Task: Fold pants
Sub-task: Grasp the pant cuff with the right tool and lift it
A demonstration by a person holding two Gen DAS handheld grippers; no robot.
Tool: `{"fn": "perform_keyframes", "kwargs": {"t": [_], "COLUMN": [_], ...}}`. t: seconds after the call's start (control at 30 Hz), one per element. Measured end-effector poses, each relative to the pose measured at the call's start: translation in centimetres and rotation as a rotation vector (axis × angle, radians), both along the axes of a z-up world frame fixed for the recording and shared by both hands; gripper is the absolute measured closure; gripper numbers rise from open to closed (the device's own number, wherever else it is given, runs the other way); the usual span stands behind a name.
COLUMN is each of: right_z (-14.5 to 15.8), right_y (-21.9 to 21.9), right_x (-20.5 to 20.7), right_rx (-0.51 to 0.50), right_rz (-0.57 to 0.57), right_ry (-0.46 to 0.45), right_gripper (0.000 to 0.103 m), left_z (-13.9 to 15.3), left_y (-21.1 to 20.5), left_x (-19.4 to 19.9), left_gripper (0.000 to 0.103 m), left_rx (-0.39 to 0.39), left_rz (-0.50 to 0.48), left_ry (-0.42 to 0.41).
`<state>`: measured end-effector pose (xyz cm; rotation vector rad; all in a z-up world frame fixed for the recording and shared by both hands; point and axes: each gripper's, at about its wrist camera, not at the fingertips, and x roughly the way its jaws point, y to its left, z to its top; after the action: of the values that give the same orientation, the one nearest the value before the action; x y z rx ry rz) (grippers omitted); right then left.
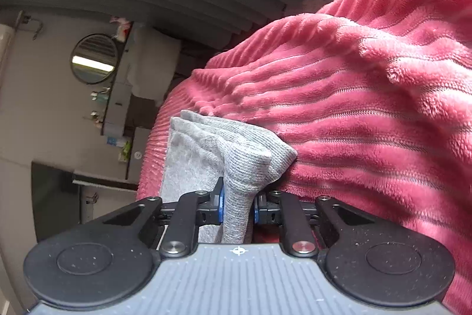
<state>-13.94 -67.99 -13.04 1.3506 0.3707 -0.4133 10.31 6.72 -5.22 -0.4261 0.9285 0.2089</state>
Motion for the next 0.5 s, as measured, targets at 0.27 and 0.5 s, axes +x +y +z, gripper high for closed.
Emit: {"fn": "perform_keyframes", "kwargs": {"t": [0.27, 0.5], "right_z": [2.6, 3.6], "right_y": [0.5, 1.1], "right_x": [0.7, 1.4], "right_rx": [-0.017, -0.090], "right_rz": [0.000, 0.011], "right_ry": [-0.044, 0.018], "right_gripper": [0.093, 0.093], "left_z": [0.0, 0.2], "left_y": [0.2, 0.6], "left_x": [-0.2, -0.5], "left_gripper": [0.003, 0.003], "left_rx": [-0.013, -0.045], "left_rz": [0.006, 0.018], "left_ry": [-0.003, -0.016]}}
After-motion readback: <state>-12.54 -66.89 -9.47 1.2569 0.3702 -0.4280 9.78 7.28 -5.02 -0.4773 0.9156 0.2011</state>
